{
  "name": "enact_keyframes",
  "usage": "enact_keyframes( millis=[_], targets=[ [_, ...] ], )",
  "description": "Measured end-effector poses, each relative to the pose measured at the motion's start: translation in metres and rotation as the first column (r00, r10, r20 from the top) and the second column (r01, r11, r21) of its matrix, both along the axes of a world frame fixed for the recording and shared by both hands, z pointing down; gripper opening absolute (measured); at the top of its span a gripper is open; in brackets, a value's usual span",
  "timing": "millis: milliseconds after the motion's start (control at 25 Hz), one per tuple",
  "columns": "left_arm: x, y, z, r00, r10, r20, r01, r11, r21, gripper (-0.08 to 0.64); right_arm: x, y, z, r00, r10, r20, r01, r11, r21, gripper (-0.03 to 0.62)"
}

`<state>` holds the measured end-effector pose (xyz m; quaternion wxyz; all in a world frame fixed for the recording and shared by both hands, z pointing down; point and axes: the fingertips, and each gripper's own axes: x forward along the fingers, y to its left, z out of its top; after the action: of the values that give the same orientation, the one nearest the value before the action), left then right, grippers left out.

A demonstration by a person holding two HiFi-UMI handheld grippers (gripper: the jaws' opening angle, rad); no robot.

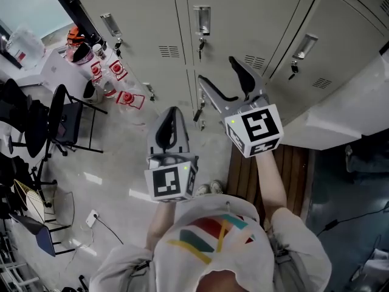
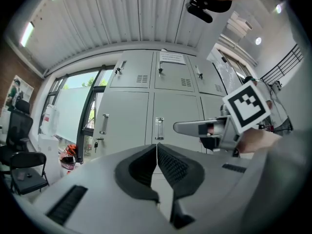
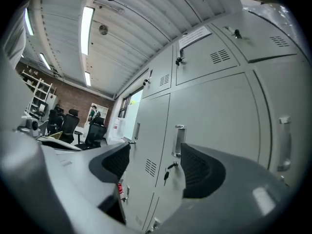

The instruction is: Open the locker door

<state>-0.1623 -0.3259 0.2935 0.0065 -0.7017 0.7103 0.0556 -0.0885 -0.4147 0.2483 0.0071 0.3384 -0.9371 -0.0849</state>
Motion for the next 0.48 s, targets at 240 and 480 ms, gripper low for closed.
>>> enact_keyframes(
  millis=[240, 480],
  targets=[
    [-0.026, 0.010, 0.006, 0.998, -0.053, -0.014, 0.053, 0.999, -0.002, 0.017, -0.039, -0.062, -0.019, 0.998, -0.035, 0.056, 0.041, 0.994, -0.106, 0.325],
    [-0.049, 0.019, 0.015, 0.994, -0.105, -0.028, 0.104, 0.994, -0.020, 0.017, -0.068, -0.096, -0.021, 1.000, -0.007, 0.020, 0.010, 0.990, -0.138, 0.327]
  ],
)
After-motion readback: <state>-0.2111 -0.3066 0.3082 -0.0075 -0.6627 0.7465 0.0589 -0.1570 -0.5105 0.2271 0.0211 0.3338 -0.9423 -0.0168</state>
